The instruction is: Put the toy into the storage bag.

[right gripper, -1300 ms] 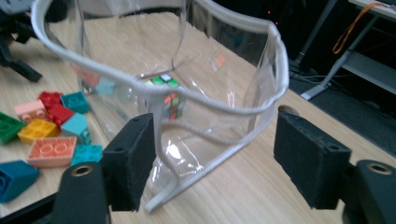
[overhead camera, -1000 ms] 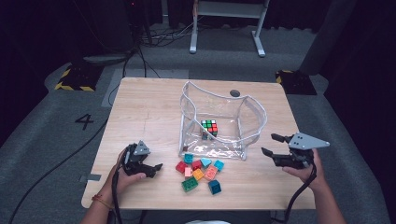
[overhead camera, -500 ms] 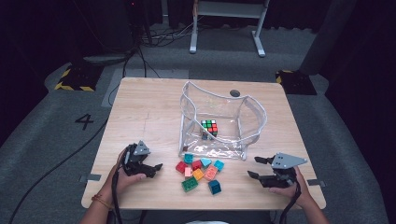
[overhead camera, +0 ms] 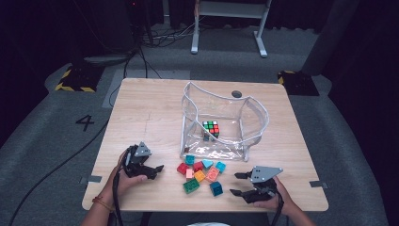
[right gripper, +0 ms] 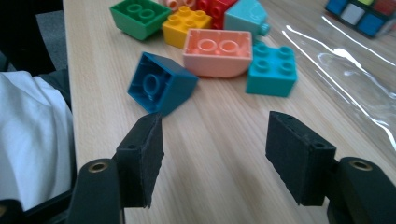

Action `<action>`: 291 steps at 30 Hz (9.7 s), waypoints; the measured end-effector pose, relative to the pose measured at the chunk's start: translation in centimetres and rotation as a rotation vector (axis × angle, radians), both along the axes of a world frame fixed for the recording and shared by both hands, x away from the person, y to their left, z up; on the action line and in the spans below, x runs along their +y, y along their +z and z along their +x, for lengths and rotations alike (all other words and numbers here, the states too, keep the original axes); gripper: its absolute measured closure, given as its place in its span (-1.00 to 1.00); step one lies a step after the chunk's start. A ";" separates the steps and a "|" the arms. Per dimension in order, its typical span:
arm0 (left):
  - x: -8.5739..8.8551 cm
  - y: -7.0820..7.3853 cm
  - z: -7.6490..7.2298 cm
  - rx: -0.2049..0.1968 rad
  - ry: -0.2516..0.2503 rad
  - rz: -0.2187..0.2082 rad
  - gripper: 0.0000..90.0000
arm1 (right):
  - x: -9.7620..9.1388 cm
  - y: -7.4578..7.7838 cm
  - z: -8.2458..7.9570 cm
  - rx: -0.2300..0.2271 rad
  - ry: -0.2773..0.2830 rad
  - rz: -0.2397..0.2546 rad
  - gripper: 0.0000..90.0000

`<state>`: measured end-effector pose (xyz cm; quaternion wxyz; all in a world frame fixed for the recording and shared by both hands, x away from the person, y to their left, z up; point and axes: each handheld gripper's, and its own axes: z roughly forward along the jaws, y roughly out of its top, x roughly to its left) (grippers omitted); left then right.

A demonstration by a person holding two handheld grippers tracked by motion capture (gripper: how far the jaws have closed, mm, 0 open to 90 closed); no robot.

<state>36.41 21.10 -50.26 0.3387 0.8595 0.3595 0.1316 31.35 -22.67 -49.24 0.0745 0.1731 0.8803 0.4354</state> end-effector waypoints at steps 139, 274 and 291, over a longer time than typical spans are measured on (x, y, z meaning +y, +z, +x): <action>0.0 0.0 0.0 0.003 -0.002 -0.001 -0.74 | -4.4 19.2 15.4 -0.251 -0.285 0.170 -0.10; -0.1 0.0 0.0 -0.001 0.003 0.000 -0.74 | -5.2 7.9 0.9 -0.202 -0.214 0.087 -0.17; 0.0 0.0 0.0 -0.001 0.002 -0.001 -0.74 | 0.4 1.1 2.6 -0.079 -0.091 -0.031 -0.03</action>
